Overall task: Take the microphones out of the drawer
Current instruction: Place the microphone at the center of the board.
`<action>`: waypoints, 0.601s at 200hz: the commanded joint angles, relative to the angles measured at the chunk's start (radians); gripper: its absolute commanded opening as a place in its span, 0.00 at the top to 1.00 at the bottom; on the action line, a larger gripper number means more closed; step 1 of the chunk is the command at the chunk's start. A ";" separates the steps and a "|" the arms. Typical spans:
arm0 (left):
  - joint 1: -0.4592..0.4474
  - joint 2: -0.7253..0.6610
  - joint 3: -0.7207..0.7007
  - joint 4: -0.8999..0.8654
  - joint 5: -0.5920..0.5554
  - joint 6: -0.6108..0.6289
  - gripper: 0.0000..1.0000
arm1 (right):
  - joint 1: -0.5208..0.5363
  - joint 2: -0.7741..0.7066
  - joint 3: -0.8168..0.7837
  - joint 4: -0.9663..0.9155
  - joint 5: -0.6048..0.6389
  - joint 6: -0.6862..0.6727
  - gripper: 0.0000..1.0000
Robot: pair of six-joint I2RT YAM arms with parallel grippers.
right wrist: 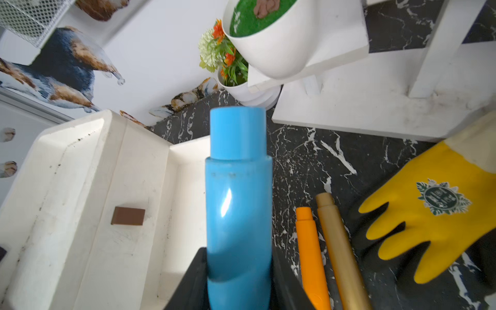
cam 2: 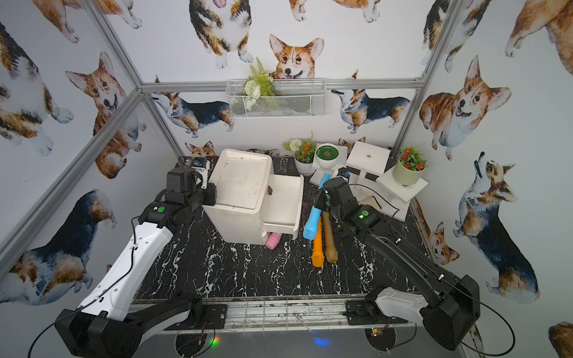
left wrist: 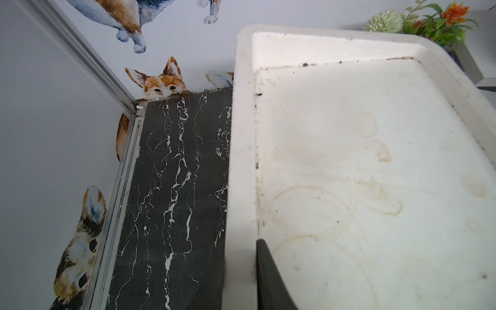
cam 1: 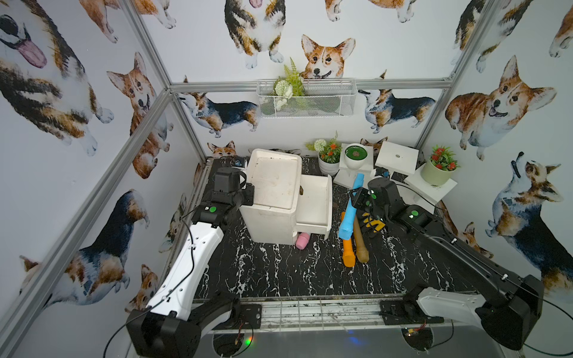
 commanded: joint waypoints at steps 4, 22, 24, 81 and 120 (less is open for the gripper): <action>-0.003 -0.003 -0.008 -0.122 0.025 0.042 1.00 | -0.002 -0.014 -0.059 -0.024 -0.063 0.050 0.89; -0.003 0.002 -0.007 -0.129 0.022 0.043 1.00 | -0.002 -0.014 -0.109 -0.008 -0.092 0.079 0.89; -0.003 0.003 -0.007 -0.130 0.021 0.042 1.00 | -0.002 -0.014 -0.114 -0.004 -0.094 0.082 0.89; -0.003 -0.006 -0.018 -0.138 0.019 0.042 1.00 | -0.001 0.040 -0.192 0.060 -0.196 0.114 0.89; -0.003 -0.012 -0.024 -0.135 0.016 0.043 1.00 | -0.001 0.129 -0.204 0.098 -0.274 0.117 0.87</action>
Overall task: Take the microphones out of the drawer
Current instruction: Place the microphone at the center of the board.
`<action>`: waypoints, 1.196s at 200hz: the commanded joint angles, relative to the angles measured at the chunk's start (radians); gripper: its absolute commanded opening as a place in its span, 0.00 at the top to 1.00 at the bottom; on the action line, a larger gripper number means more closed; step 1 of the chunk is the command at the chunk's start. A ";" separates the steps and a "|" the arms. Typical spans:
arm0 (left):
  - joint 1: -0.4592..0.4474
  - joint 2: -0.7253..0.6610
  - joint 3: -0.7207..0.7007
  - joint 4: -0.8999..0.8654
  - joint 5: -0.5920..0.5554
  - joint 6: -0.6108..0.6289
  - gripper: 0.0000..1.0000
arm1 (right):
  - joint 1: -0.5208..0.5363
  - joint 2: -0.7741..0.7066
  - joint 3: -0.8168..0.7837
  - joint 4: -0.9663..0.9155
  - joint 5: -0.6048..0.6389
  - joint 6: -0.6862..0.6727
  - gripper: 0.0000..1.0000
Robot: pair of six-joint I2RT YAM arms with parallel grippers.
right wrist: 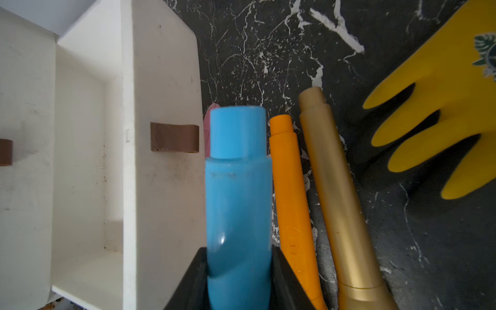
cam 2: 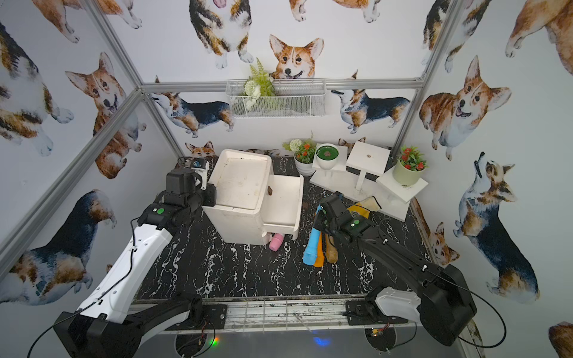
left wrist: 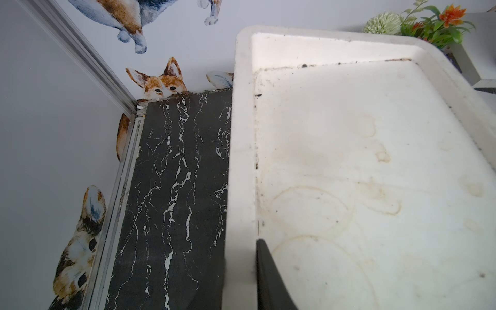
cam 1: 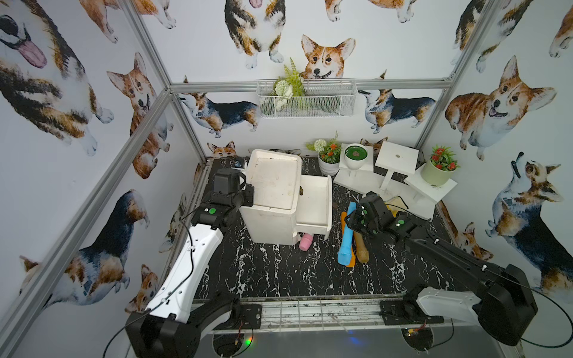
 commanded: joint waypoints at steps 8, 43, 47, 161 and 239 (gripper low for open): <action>-0.003 0.000 -0.011 -0.136 0.020 0.044 1.00 | -0.001 0.072 0.002 0.063 -0.094 0.021 0.87; -0.003 -0.004 -0.008 -0.136 0.019 0.045 1.00 | 0.000 0.152 0.015 0.074 -0.125 0.040 0.86; -0.002 -0.005 -0.008 -0.136 0.018 0.045 1.00 | 0.000 0.160 0.015 0.075 -0.124 0.042 0.86; -0.003 -0.010 -0.022 -0.130 0.021 0.045 1.00 | 0.021 0.337 0.069 0.066 -0.096 0.011 0.82; -0.003 -0.011 -0.029 -0.126 0.023 0.044 1.00 | 0.034 0.396 0.079 0.047 -0.082 0.012 0.70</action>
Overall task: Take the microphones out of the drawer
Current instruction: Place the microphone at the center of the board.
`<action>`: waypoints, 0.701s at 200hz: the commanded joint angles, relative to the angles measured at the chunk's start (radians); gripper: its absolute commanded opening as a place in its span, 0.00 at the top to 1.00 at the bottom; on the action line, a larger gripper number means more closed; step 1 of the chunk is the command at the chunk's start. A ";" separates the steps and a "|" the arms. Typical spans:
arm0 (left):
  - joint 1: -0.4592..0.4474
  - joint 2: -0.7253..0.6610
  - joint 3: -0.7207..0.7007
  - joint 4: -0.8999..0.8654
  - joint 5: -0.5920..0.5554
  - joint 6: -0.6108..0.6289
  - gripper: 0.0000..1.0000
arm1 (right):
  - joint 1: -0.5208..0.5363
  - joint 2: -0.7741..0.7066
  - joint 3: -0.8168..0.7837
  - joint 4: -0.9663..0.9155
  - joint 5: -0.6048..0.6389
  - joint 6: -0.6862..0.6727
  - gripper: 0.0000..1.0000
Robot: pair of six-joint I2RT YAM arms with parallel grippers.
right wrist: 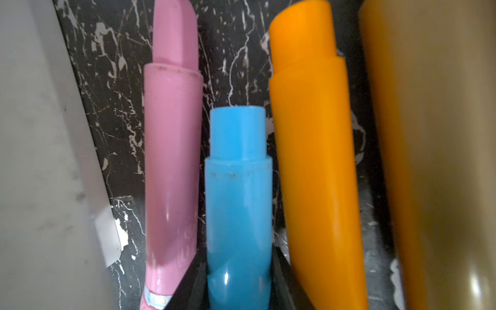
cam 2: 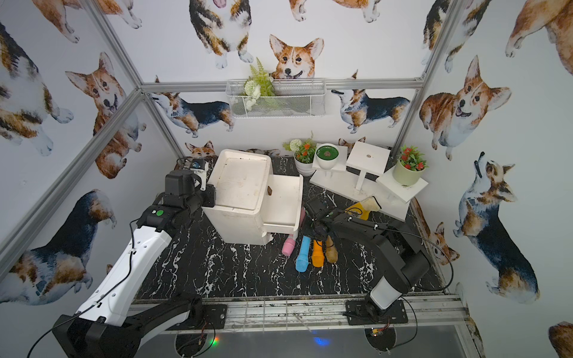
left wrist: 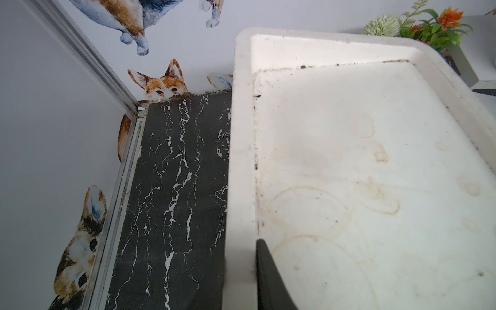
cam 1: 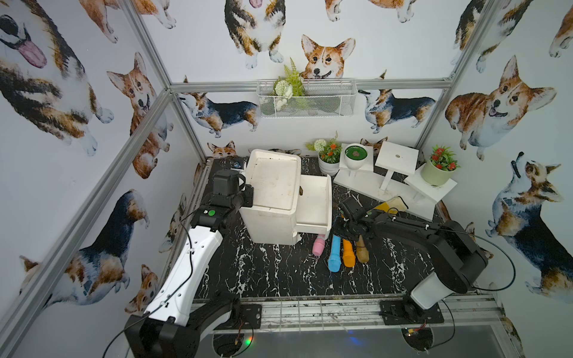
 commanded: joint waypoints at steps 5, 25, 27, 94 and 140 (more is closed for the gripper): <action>-0.003 0.002 -0.014 -0.136 0.025 0.045 1.00 | 0.006 0.012 0.008 -0.014 0.012 -0.006 0.69; -0.002 0.002 -0.014 -0.135 0.025 0.044 1.00 | 0.007 0.017 0.009 -0.021 0.015 -0.006 0.65; -0.003 0.002 -0.014 -0.135 0.025 0.045 1.00 | 0.008 0.017 0.009 -0.022 0.015 -0.007 0.64; -0.003 0.002 -0.015 -0.135 0.025 0.043 1.00 | 0.012 0.004 0.020 -0.054 0.027 -0.015 0.52; -0.003 -0.002 -0.017 -0.136 0.021 0.045 1.00 | 0.011 -0.069 0.043 -0.111 0.058 -0.033 0.52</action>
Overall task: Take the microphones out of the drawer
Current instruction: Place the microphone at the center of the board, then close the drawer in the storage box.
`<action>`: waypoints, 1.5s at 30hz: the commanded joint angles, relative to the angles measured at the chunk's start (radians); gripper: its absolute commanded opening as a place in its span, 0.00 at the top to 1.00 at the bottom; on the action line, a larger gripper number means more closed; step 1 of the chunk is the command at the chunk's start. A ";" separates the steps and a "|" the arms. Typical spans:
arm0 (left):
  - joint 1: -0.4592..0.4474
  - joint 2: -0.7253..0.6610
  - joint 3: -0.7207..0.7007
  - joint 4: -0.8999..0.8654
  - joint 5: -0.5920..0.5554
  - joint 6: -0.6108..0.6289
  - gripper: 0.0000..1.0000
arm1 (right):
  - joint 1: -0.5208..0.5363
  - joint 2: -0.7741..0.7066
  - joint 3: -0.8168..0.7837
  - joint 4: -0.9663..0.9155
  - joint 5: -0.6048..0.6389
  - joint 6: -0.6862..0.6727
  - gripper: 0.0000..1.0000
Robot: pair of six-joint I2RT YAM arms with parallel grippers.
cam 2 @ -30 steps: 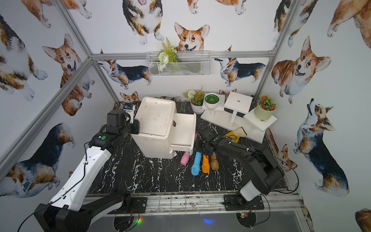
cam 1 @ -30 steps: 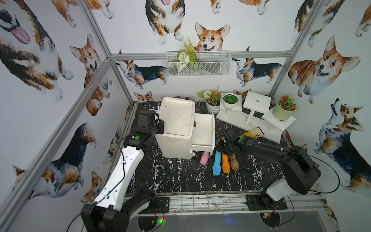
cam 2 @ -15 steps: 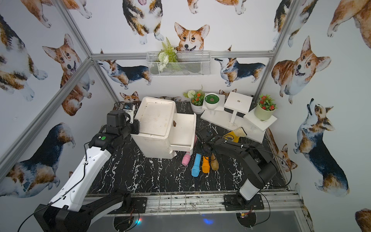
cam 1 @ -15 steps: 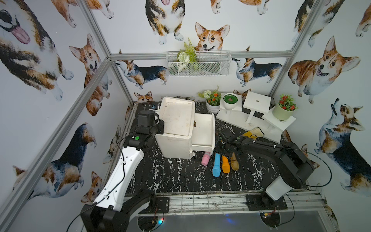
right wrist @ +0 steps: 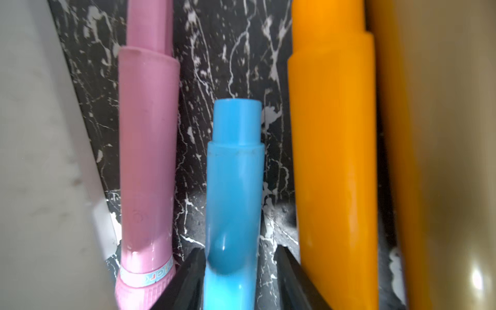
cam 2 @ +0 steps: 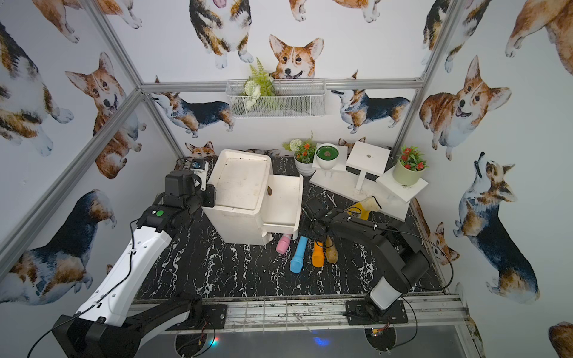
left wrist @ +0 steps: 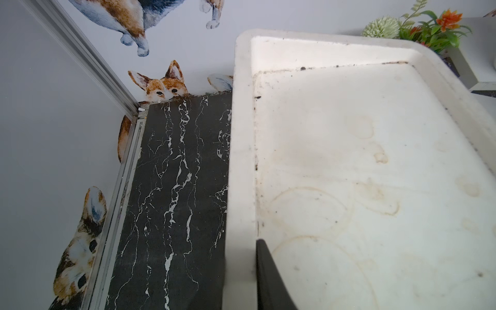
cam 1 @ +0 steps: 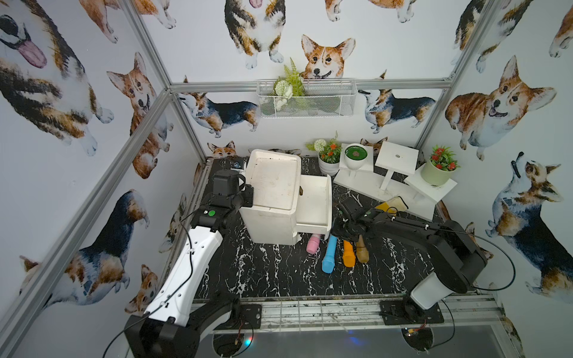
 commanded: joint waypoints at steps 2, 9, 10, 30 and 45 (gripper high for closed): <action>-0.003 0.000 -0.014 -0.142 0.022 0.045 1.00 | -0.003 -0.073 0.020 -0.067 0.050 -0.032 0.52; -0.003 0.003 -0.011 -0.142 0.025 0.042 1.00 | -0.062 -0.225 0.005 -0.122 0.078 -0.046 0.75; -0.003 0.003 -0.009 -0.142 0.028 0.042 1.00 | -0.076 -0.245 0.000 -0.122 0.078 -0.047 0.79; -0.003 -0.009 -0.002 -0.154 0.034 0.037 1.00 | -0.170 -0.100 0.161 0.089 -0.166 -0.150 1.00; -0.003 0.011 -0.006 -0.136 0.043 0.035 1.00 | -0.107 0.032 0.238 0.187 -0.279 -0.109 1.00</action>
